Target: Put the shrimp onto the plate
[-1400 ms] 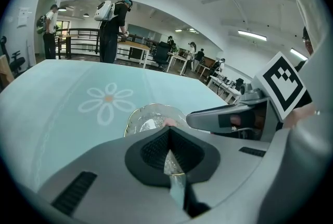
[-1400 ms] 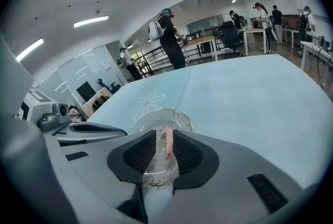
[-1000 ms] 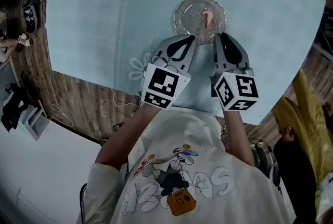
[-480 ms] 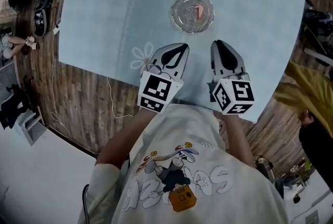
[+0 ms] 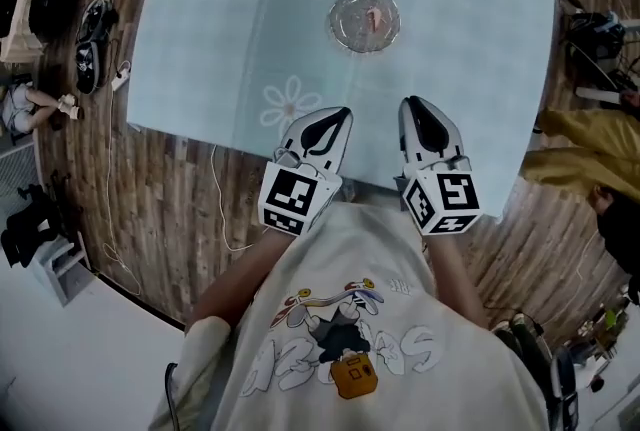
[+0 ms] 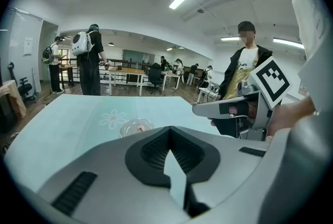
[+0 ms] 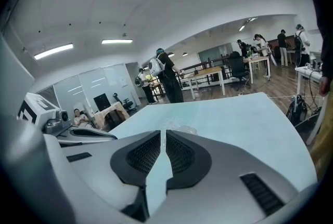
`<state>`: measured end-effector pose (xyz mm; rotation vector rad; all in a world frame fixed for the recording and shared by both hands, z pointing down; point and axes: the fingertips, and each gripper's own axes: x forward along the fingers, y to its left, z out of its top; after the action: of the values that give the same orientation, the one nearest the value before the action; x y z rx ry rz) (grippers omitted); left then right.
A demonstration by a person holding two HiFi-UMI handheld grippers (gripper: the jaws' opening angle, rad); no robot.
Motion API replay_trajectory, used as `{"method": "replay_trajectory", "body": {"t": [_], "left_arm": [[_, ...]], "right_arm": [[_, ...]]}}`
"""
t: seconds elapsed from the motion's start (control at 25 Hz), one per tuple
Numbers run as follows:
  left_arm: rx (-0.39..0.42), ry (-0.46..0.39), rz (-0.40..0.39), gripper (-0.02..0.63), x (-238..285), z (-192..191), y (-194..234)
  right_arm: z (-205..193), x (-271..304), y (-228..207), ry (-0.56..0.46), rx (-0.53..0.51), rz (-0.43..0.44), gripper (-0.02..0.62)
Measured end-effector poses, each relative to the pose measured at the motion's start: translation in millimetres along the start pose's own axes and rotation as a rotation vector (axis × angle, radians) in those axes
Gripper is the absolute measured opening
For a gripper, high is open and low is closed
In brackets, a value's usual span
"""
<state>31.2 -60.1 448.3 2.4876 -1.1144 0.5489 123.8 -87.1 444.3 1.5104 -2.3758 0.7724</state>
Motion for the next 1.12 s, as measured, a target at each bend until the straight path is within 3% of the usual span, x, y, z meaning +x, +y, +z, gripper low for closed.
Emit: {"method": "replay_trajectory", "body": {"t": [0.28,0.64,0.84,1.12], "left_arm": [[0.037,-0.08,-0.037,0.0,-77.8,-7.8,-12.1],[-0.043,-0.125,-0.054,0.0,-191.6,-52.7,-29.0],[-0.021,-0.148,-0.078,0.0,-220.1,-64.3,-59.1],[0.076,-0.189,-0.12,0.0,-221.9,-44.4,-89.1]], "right_arm": [[-25.1,-46.2,69.2,-0.049,-0.022,-0.04,0.052],[-58.6,-115.7,155.4,-0.089,-0.038,-0.082,0.052],[-74.2,-154.5,185.9,-0.116,-0.048,-0.11,0.052],[-81.4,-177.5,197.0,-0.13,-0.029,-0.095,0.023]]}}
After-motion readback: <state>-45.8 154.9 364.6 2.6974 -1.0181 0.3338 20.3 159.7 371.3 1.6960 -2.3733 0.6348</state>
